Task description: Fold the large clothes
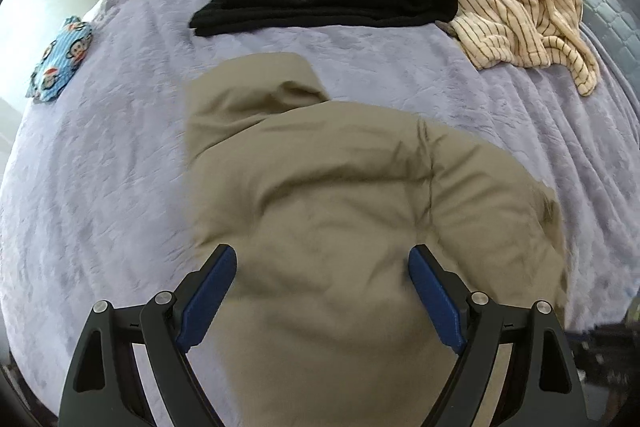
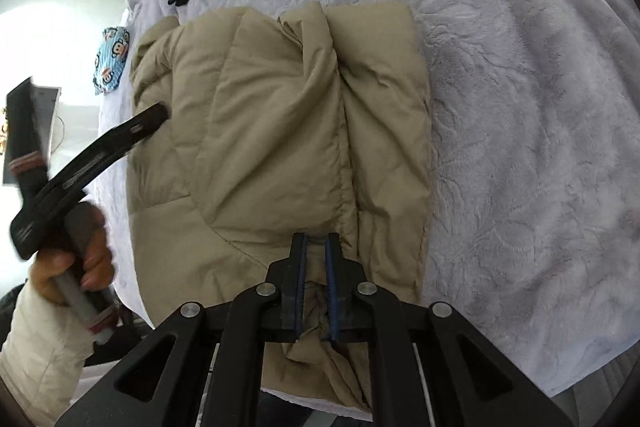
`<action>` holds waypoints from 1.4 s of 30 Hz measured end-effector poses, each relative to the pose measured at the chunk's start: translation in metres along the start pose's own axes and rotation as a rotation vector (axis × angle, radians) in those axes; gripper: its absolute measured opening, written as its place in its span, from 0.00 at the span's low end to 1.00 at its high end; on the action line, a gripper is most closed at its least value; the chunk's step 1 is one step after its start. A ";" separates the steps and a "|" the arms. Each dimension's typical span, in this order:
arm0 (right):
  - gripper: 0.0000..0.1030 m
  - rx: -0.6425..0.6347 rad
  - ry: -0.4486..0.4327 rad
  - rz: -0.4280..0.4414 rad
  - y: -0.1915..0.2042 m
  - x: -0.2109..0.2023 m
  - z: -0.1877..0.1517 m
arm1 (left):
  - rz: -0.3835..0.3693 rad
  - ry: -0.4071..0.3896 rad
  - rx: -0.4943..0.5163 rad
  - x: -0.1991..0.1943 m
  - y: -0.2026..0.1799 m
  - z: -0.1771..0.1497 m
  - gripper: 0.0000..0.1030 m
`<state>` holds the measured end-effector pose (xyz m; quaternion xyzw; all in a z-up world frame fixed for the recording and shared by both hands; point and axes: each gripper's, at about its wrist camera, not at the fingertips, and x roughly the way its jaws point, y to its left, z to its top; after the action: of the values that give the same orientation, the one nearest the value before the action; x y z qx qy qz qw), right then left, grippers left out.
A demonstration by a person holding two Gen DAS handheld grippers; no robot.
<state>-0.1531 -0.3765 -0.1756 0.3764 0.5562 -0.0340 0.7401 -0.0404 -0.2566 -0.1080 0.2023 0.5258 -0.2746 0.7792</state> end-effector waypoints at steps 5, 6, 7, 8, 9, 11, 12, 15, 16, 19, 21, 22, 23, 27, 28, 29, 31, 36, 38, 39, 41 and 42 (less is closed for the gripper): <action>0.12 -0.015 0.009 -0.003 0.002 -0.001 0.002 | 0.025 0.029 -0.063 -0.025 0.025 -0.024 0.86; 0.12 -0.018 0.012 -0.003 0.002 0.000 0.005 | 0.032 0.036 -0.077 -0.027 0.029 -0.029 0.86; 0.12 -0.020 0.015 -0.004 0.002 0.000 0.004 | 0.040 0.046 -0.092 -0.028 0.033 -0.034 0.90; 0.12 -0.026 0.017 -0.005 0.003 -0.001 0.005 | 0.042 0.059 -0.109 -0.028 0.037 -0.040 1.00; 0.12 -0.030 0.019 -0.007 0.004 -0.001 0.005 | 0.043 0.063 -0.123 -0.028 0.039 -0.045 1.00; 0.13 -0.042 0.022 -0.011 0.008 -0.002 0.005 | 0.021 0.085 -0.145 -0.027 0.041 -0.057 1.00; 0.14 -0.048 0.023 -0.013 0.009 -0.002 0.006 | 0.011 0.100 -0.152 -0.025 0.042 -0.062 1.00; 0.23 -0.067 0.027 -0.027 0.011 -0.004 0.007 | 0.000 0.119 -0.177 -0.023 0.042 -0.073 1.00; 0.28 -0.073 0.027 -0.034 0.012 -0.006 0.008 | -0.002 0.122 -0.185 -0.022 0.042 -0.075 1.00; 0.38 -0.093 0.025 -0.054 0.011 -0.009 0.009 | -0.017 0.134 -0.205 -0.018 0.044 -0.079 1.00; 0.39 -0.087 0.023 -0.058 0.007 -0.011 0.010 | -0.031 0.140 -0.215 -0.015 0.045 -0.080 1.00; 0.45 -0.079 0.014 -0.055 0.004 -0.013 0.011 | -0.034 0.142 -0.216 -0.014 0.045 -0.080 1.00; 0.49 -0.066 -0.005 -0.061 0.000 -0.017 0.013 | -0.038 0.144 -0.214 -0.013 0.046 -0.080 1.00; 0.59 -0.011 -0.037 -0.064 -0.015 -0.024 0.018 | -0.062 0.155 -0.199 -0.008 0.049 -0.078 1.00; 0.59 0.009 -0.029 -0.066 -0.021 -0.022 0.020 | -0.066 0.158 -0.196 -0.007 0.049 -0.078 1.00; 0.59 0.018 -0.025 -0.068 -0.024 -0.020 0.020 | -0.070 0.161 -0.191 -0.006 0.050 -0.077 1.00; 0.61 0.029 -0.014 -0.071 -0.028 -0.015 0.021 | -0.075 0.164 -0.181 -0.005 0.050 -0.076 1.00; 0.85 0.047 -0.031 -0.058 -0.034 -0.013 0.020 | -0.118 0.184 -0.195 -0.004 0.057 -0.073 1.00; 0.85 0.061 -0.044 -0.054 -0.036 -0.014 0.022 | -0.153 0.202 -0.221 -0.001 0.063 -0.073 1.00; 0.85 0.065 -0.046 -0.051 -0.037 -0.014 0.023 | -0.164 0.207 -0.229 0.000 0.066 -0.073 1.00; 0.85 0.073 -0.045 -0.046 -0.041 -0.013 0.026 | -0.170 0.207 -0.237 0.000 0.069 -0.073 1.00; 0.85 0.075 -0.047 -0.047 -0.041 -0.013 0.027 | -0.168 0.201 -0.234 -0.001 0.070 -0.072 1.00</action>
<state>-0.1558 -0.4270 -0.1832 0.3899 0.5458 -0.0810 0.7372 -0.0470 -0.1586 -0.1314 0.0920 0.6447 -0.2542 0.7151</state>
